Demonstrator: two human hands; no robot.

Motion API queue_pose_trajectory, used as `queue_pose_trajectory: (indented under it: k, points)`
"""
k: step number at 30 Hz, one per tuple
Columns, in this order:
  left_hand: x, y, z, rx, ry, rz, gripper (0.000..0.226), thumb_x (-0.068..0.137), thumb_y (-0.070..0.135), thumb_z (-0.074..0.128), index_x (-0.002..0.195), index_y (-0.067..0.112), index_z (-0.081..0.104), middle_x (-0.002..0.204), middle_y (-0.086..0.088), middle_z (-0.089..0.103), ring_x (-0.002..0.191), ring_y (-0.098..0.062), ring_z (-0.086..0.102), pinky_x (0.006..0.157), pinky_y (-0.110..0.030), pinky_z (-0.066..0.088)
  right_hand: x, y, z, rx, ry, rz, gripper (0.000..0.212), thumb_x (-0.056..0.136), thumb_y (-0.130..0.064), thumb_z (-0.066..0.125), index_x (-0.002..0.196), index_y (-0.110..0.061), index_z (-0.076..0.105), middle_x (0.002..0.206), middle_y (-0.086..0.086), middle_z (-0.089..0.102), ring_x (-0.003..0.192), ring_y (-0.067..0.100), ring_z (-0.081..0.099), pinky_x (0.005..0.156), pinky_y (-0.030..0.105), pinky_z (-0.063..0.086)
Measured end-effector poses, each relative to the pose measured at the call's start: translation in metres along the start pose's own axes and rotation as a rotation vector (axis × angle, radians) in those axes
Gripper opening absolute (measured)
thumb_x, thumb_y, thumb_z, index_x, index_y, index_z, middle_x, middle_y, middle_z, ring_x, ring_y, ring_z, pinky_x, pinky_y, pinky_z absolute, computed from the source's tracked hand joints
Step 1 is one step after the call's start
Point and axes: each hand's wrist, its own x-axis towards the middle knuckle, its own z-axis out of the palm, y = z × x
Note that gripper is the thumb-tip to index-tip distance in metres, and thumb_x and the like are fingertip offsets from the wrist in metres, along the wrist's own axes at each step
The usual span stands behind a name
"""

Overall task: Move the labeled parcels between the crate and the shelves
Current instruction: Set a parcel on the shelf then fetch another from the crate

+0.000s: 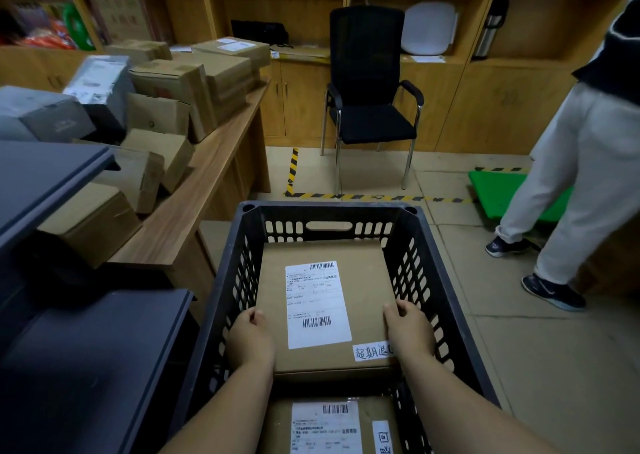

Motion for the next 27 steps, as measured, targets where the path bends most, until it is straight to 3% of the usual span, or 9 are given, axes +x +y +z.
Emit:
queue_pose_trajectory:
  k: [7,13,18,21,27]
  points:
    - [0.002,-0.006,0.005,0.016,-0.007,-0.002,0.033,0.098,0.025,0.042,0.121,0.01,0.06,0.115,-0.015,0.064,0.103,-0.035,0.058,0.089,-0.043,0.049,0.008,0.007,0.007,-0.002,-0.023,0.017,0.036,0.094,-0.033,0.046,0.123,-0.015,0.057,0.107,0.006,0.066,0.092,0.022,0.061,0.074,0.033,0.048]
    - [0.003,-0.005,0.007,0.02,-0.003,0.002,0.032,0.098,0.024,0.042,0.121,0.011,0.06,0.114,-0.015,0.064,0.102,-0.035,0.058,0.086,-0.038,0.047,0.01,0.01,0.008,0.022,-0.013,0.012,0.036,0.093,-0.033,0.047,0.122,-0.014,0.058,0.108,0.006,0.066,0.094,0.024,0.062,0.082,0.04,0.051]
    - [0.0,-0.001,0.005,0.062,-0.014,0.004,0.035,0.099,0.024,0.04,0.128,0.011,0.055,0.119,-0.017,0.061,0.106,-0.036,0.056,0.081,-0.035,0.042,0.009,0.003,0.004,-0.079,-0.029,0.01,0.044,0.095,-0.03,0.043,0.136,-0.013,0.048,0.129,0.01,0.058,0.115,0.028,0.055,0.093,0.039,0.046]
    - [-0.005,0.005,0.001,0.076,-0.018,0.02,0.036,0.099,0.024,0.04,0.131,0.009,0.051,0.121,-0.017,0.06,0.108,-0.036,0.055,0.079,-0.034,0.039,0.003,-0.006,-0.001,-0.112,-0.012,-0.047,0.046,0.096,-0.026,0.04,0.14,-0.012,0.042,0.139,0.01,0.049,0.122,0.028,0.049,0.096,0.038,0.042]
    - [-0.034,0.03,-0.021,0.095,0.005,0.144,0.034,0.098,0.021,0.042,0.127,0.012,0.056,0.122,-0.012,0.059,0.106,-0.029,0.051,0.073,-0.028,0.033,-0.02,-0.031,-0.017,-0.135,-0.034,-0.25,0.039,0.092,-0.019,0.04,0.128,-0.014,0.054,0.127,0.006,0.055,0.11,0.023,0.053,0.088,0.035,0.047]
